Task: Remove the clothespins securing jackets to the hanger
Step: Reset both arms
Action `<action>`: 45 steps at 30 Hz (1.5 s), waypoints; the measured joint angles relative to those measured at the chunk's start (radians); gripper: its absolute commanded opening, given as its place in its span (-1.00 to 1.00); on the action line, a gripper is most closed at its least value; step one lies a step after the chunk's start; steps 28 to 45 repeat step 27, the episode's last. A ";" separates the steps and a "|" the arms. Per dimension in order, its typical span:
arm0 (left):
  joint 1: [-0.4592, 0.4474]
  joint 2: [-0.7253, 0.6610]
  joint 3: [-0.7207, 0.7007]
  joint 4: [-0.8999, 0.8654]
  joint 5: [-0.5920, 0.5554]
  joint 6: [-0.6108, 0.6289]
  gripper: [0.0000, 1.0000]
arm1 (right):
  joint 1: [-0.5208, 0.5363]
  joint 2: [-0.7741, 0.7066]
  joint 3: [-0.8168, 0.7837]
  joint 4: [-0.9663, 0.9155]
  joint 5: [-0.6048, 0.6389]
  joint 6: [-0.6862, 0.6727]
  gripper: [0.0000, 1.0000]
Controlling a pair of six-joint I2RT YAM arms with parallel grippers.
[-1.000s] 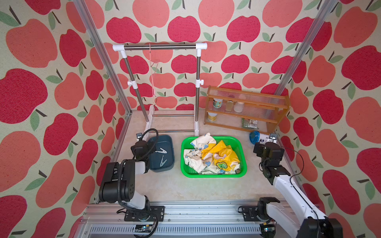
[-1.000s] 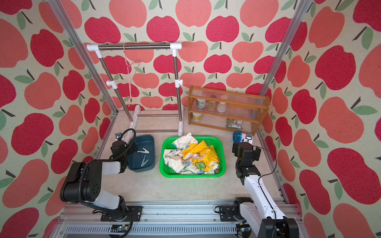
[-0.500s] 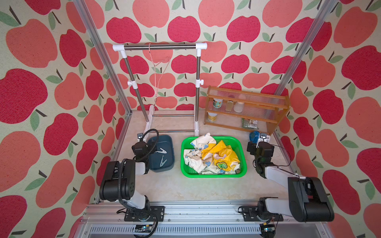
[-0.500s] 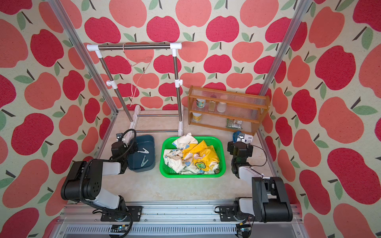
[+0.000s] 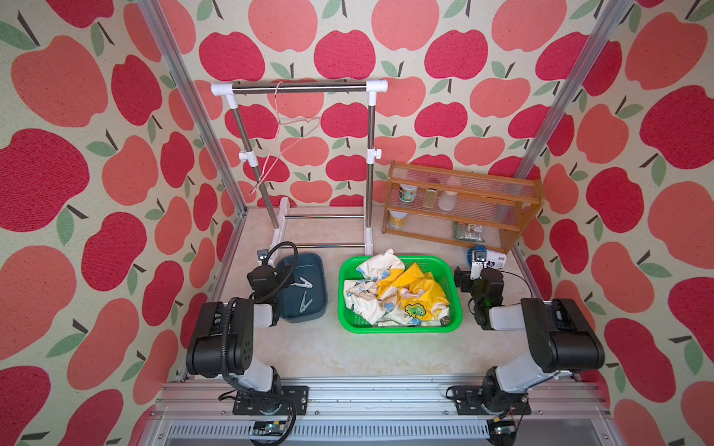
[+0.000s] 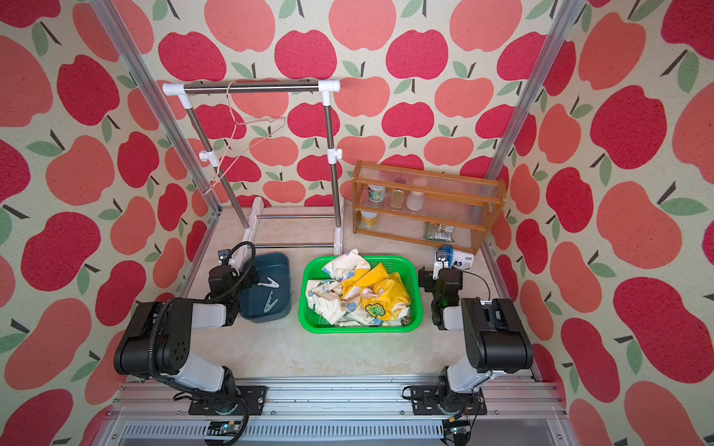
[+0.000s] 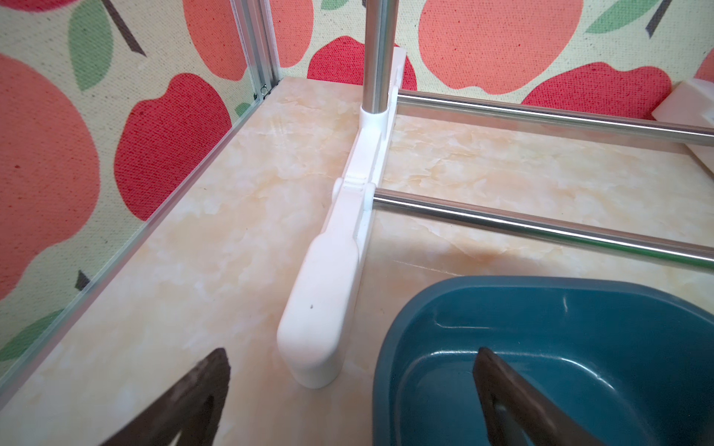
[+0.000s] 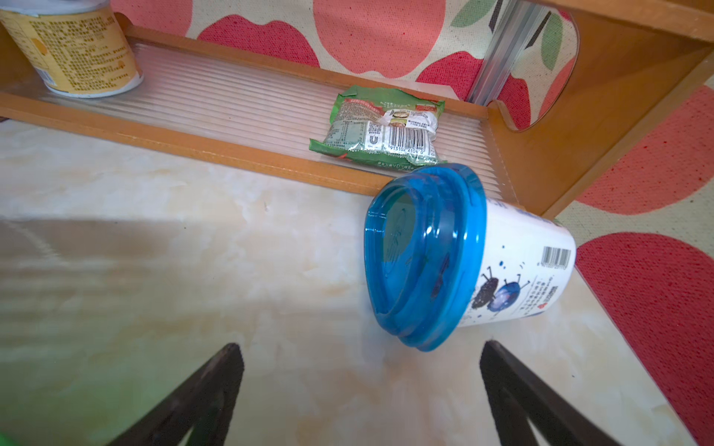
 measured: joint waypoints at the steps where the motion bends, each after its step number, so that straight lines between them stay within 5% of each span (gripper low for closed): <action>1: 0.000 0.000 0.000 0.000 0.000 0.000 0.99 | -0.006 0.000 0.002 0.000 -0.008 0.001 0.98; 45: 0.000 0.000 0.000 0.000 0.000 0.000 0.99 | -0.007 -0.002 0.004 -0.008 -0.061 0.003 0.98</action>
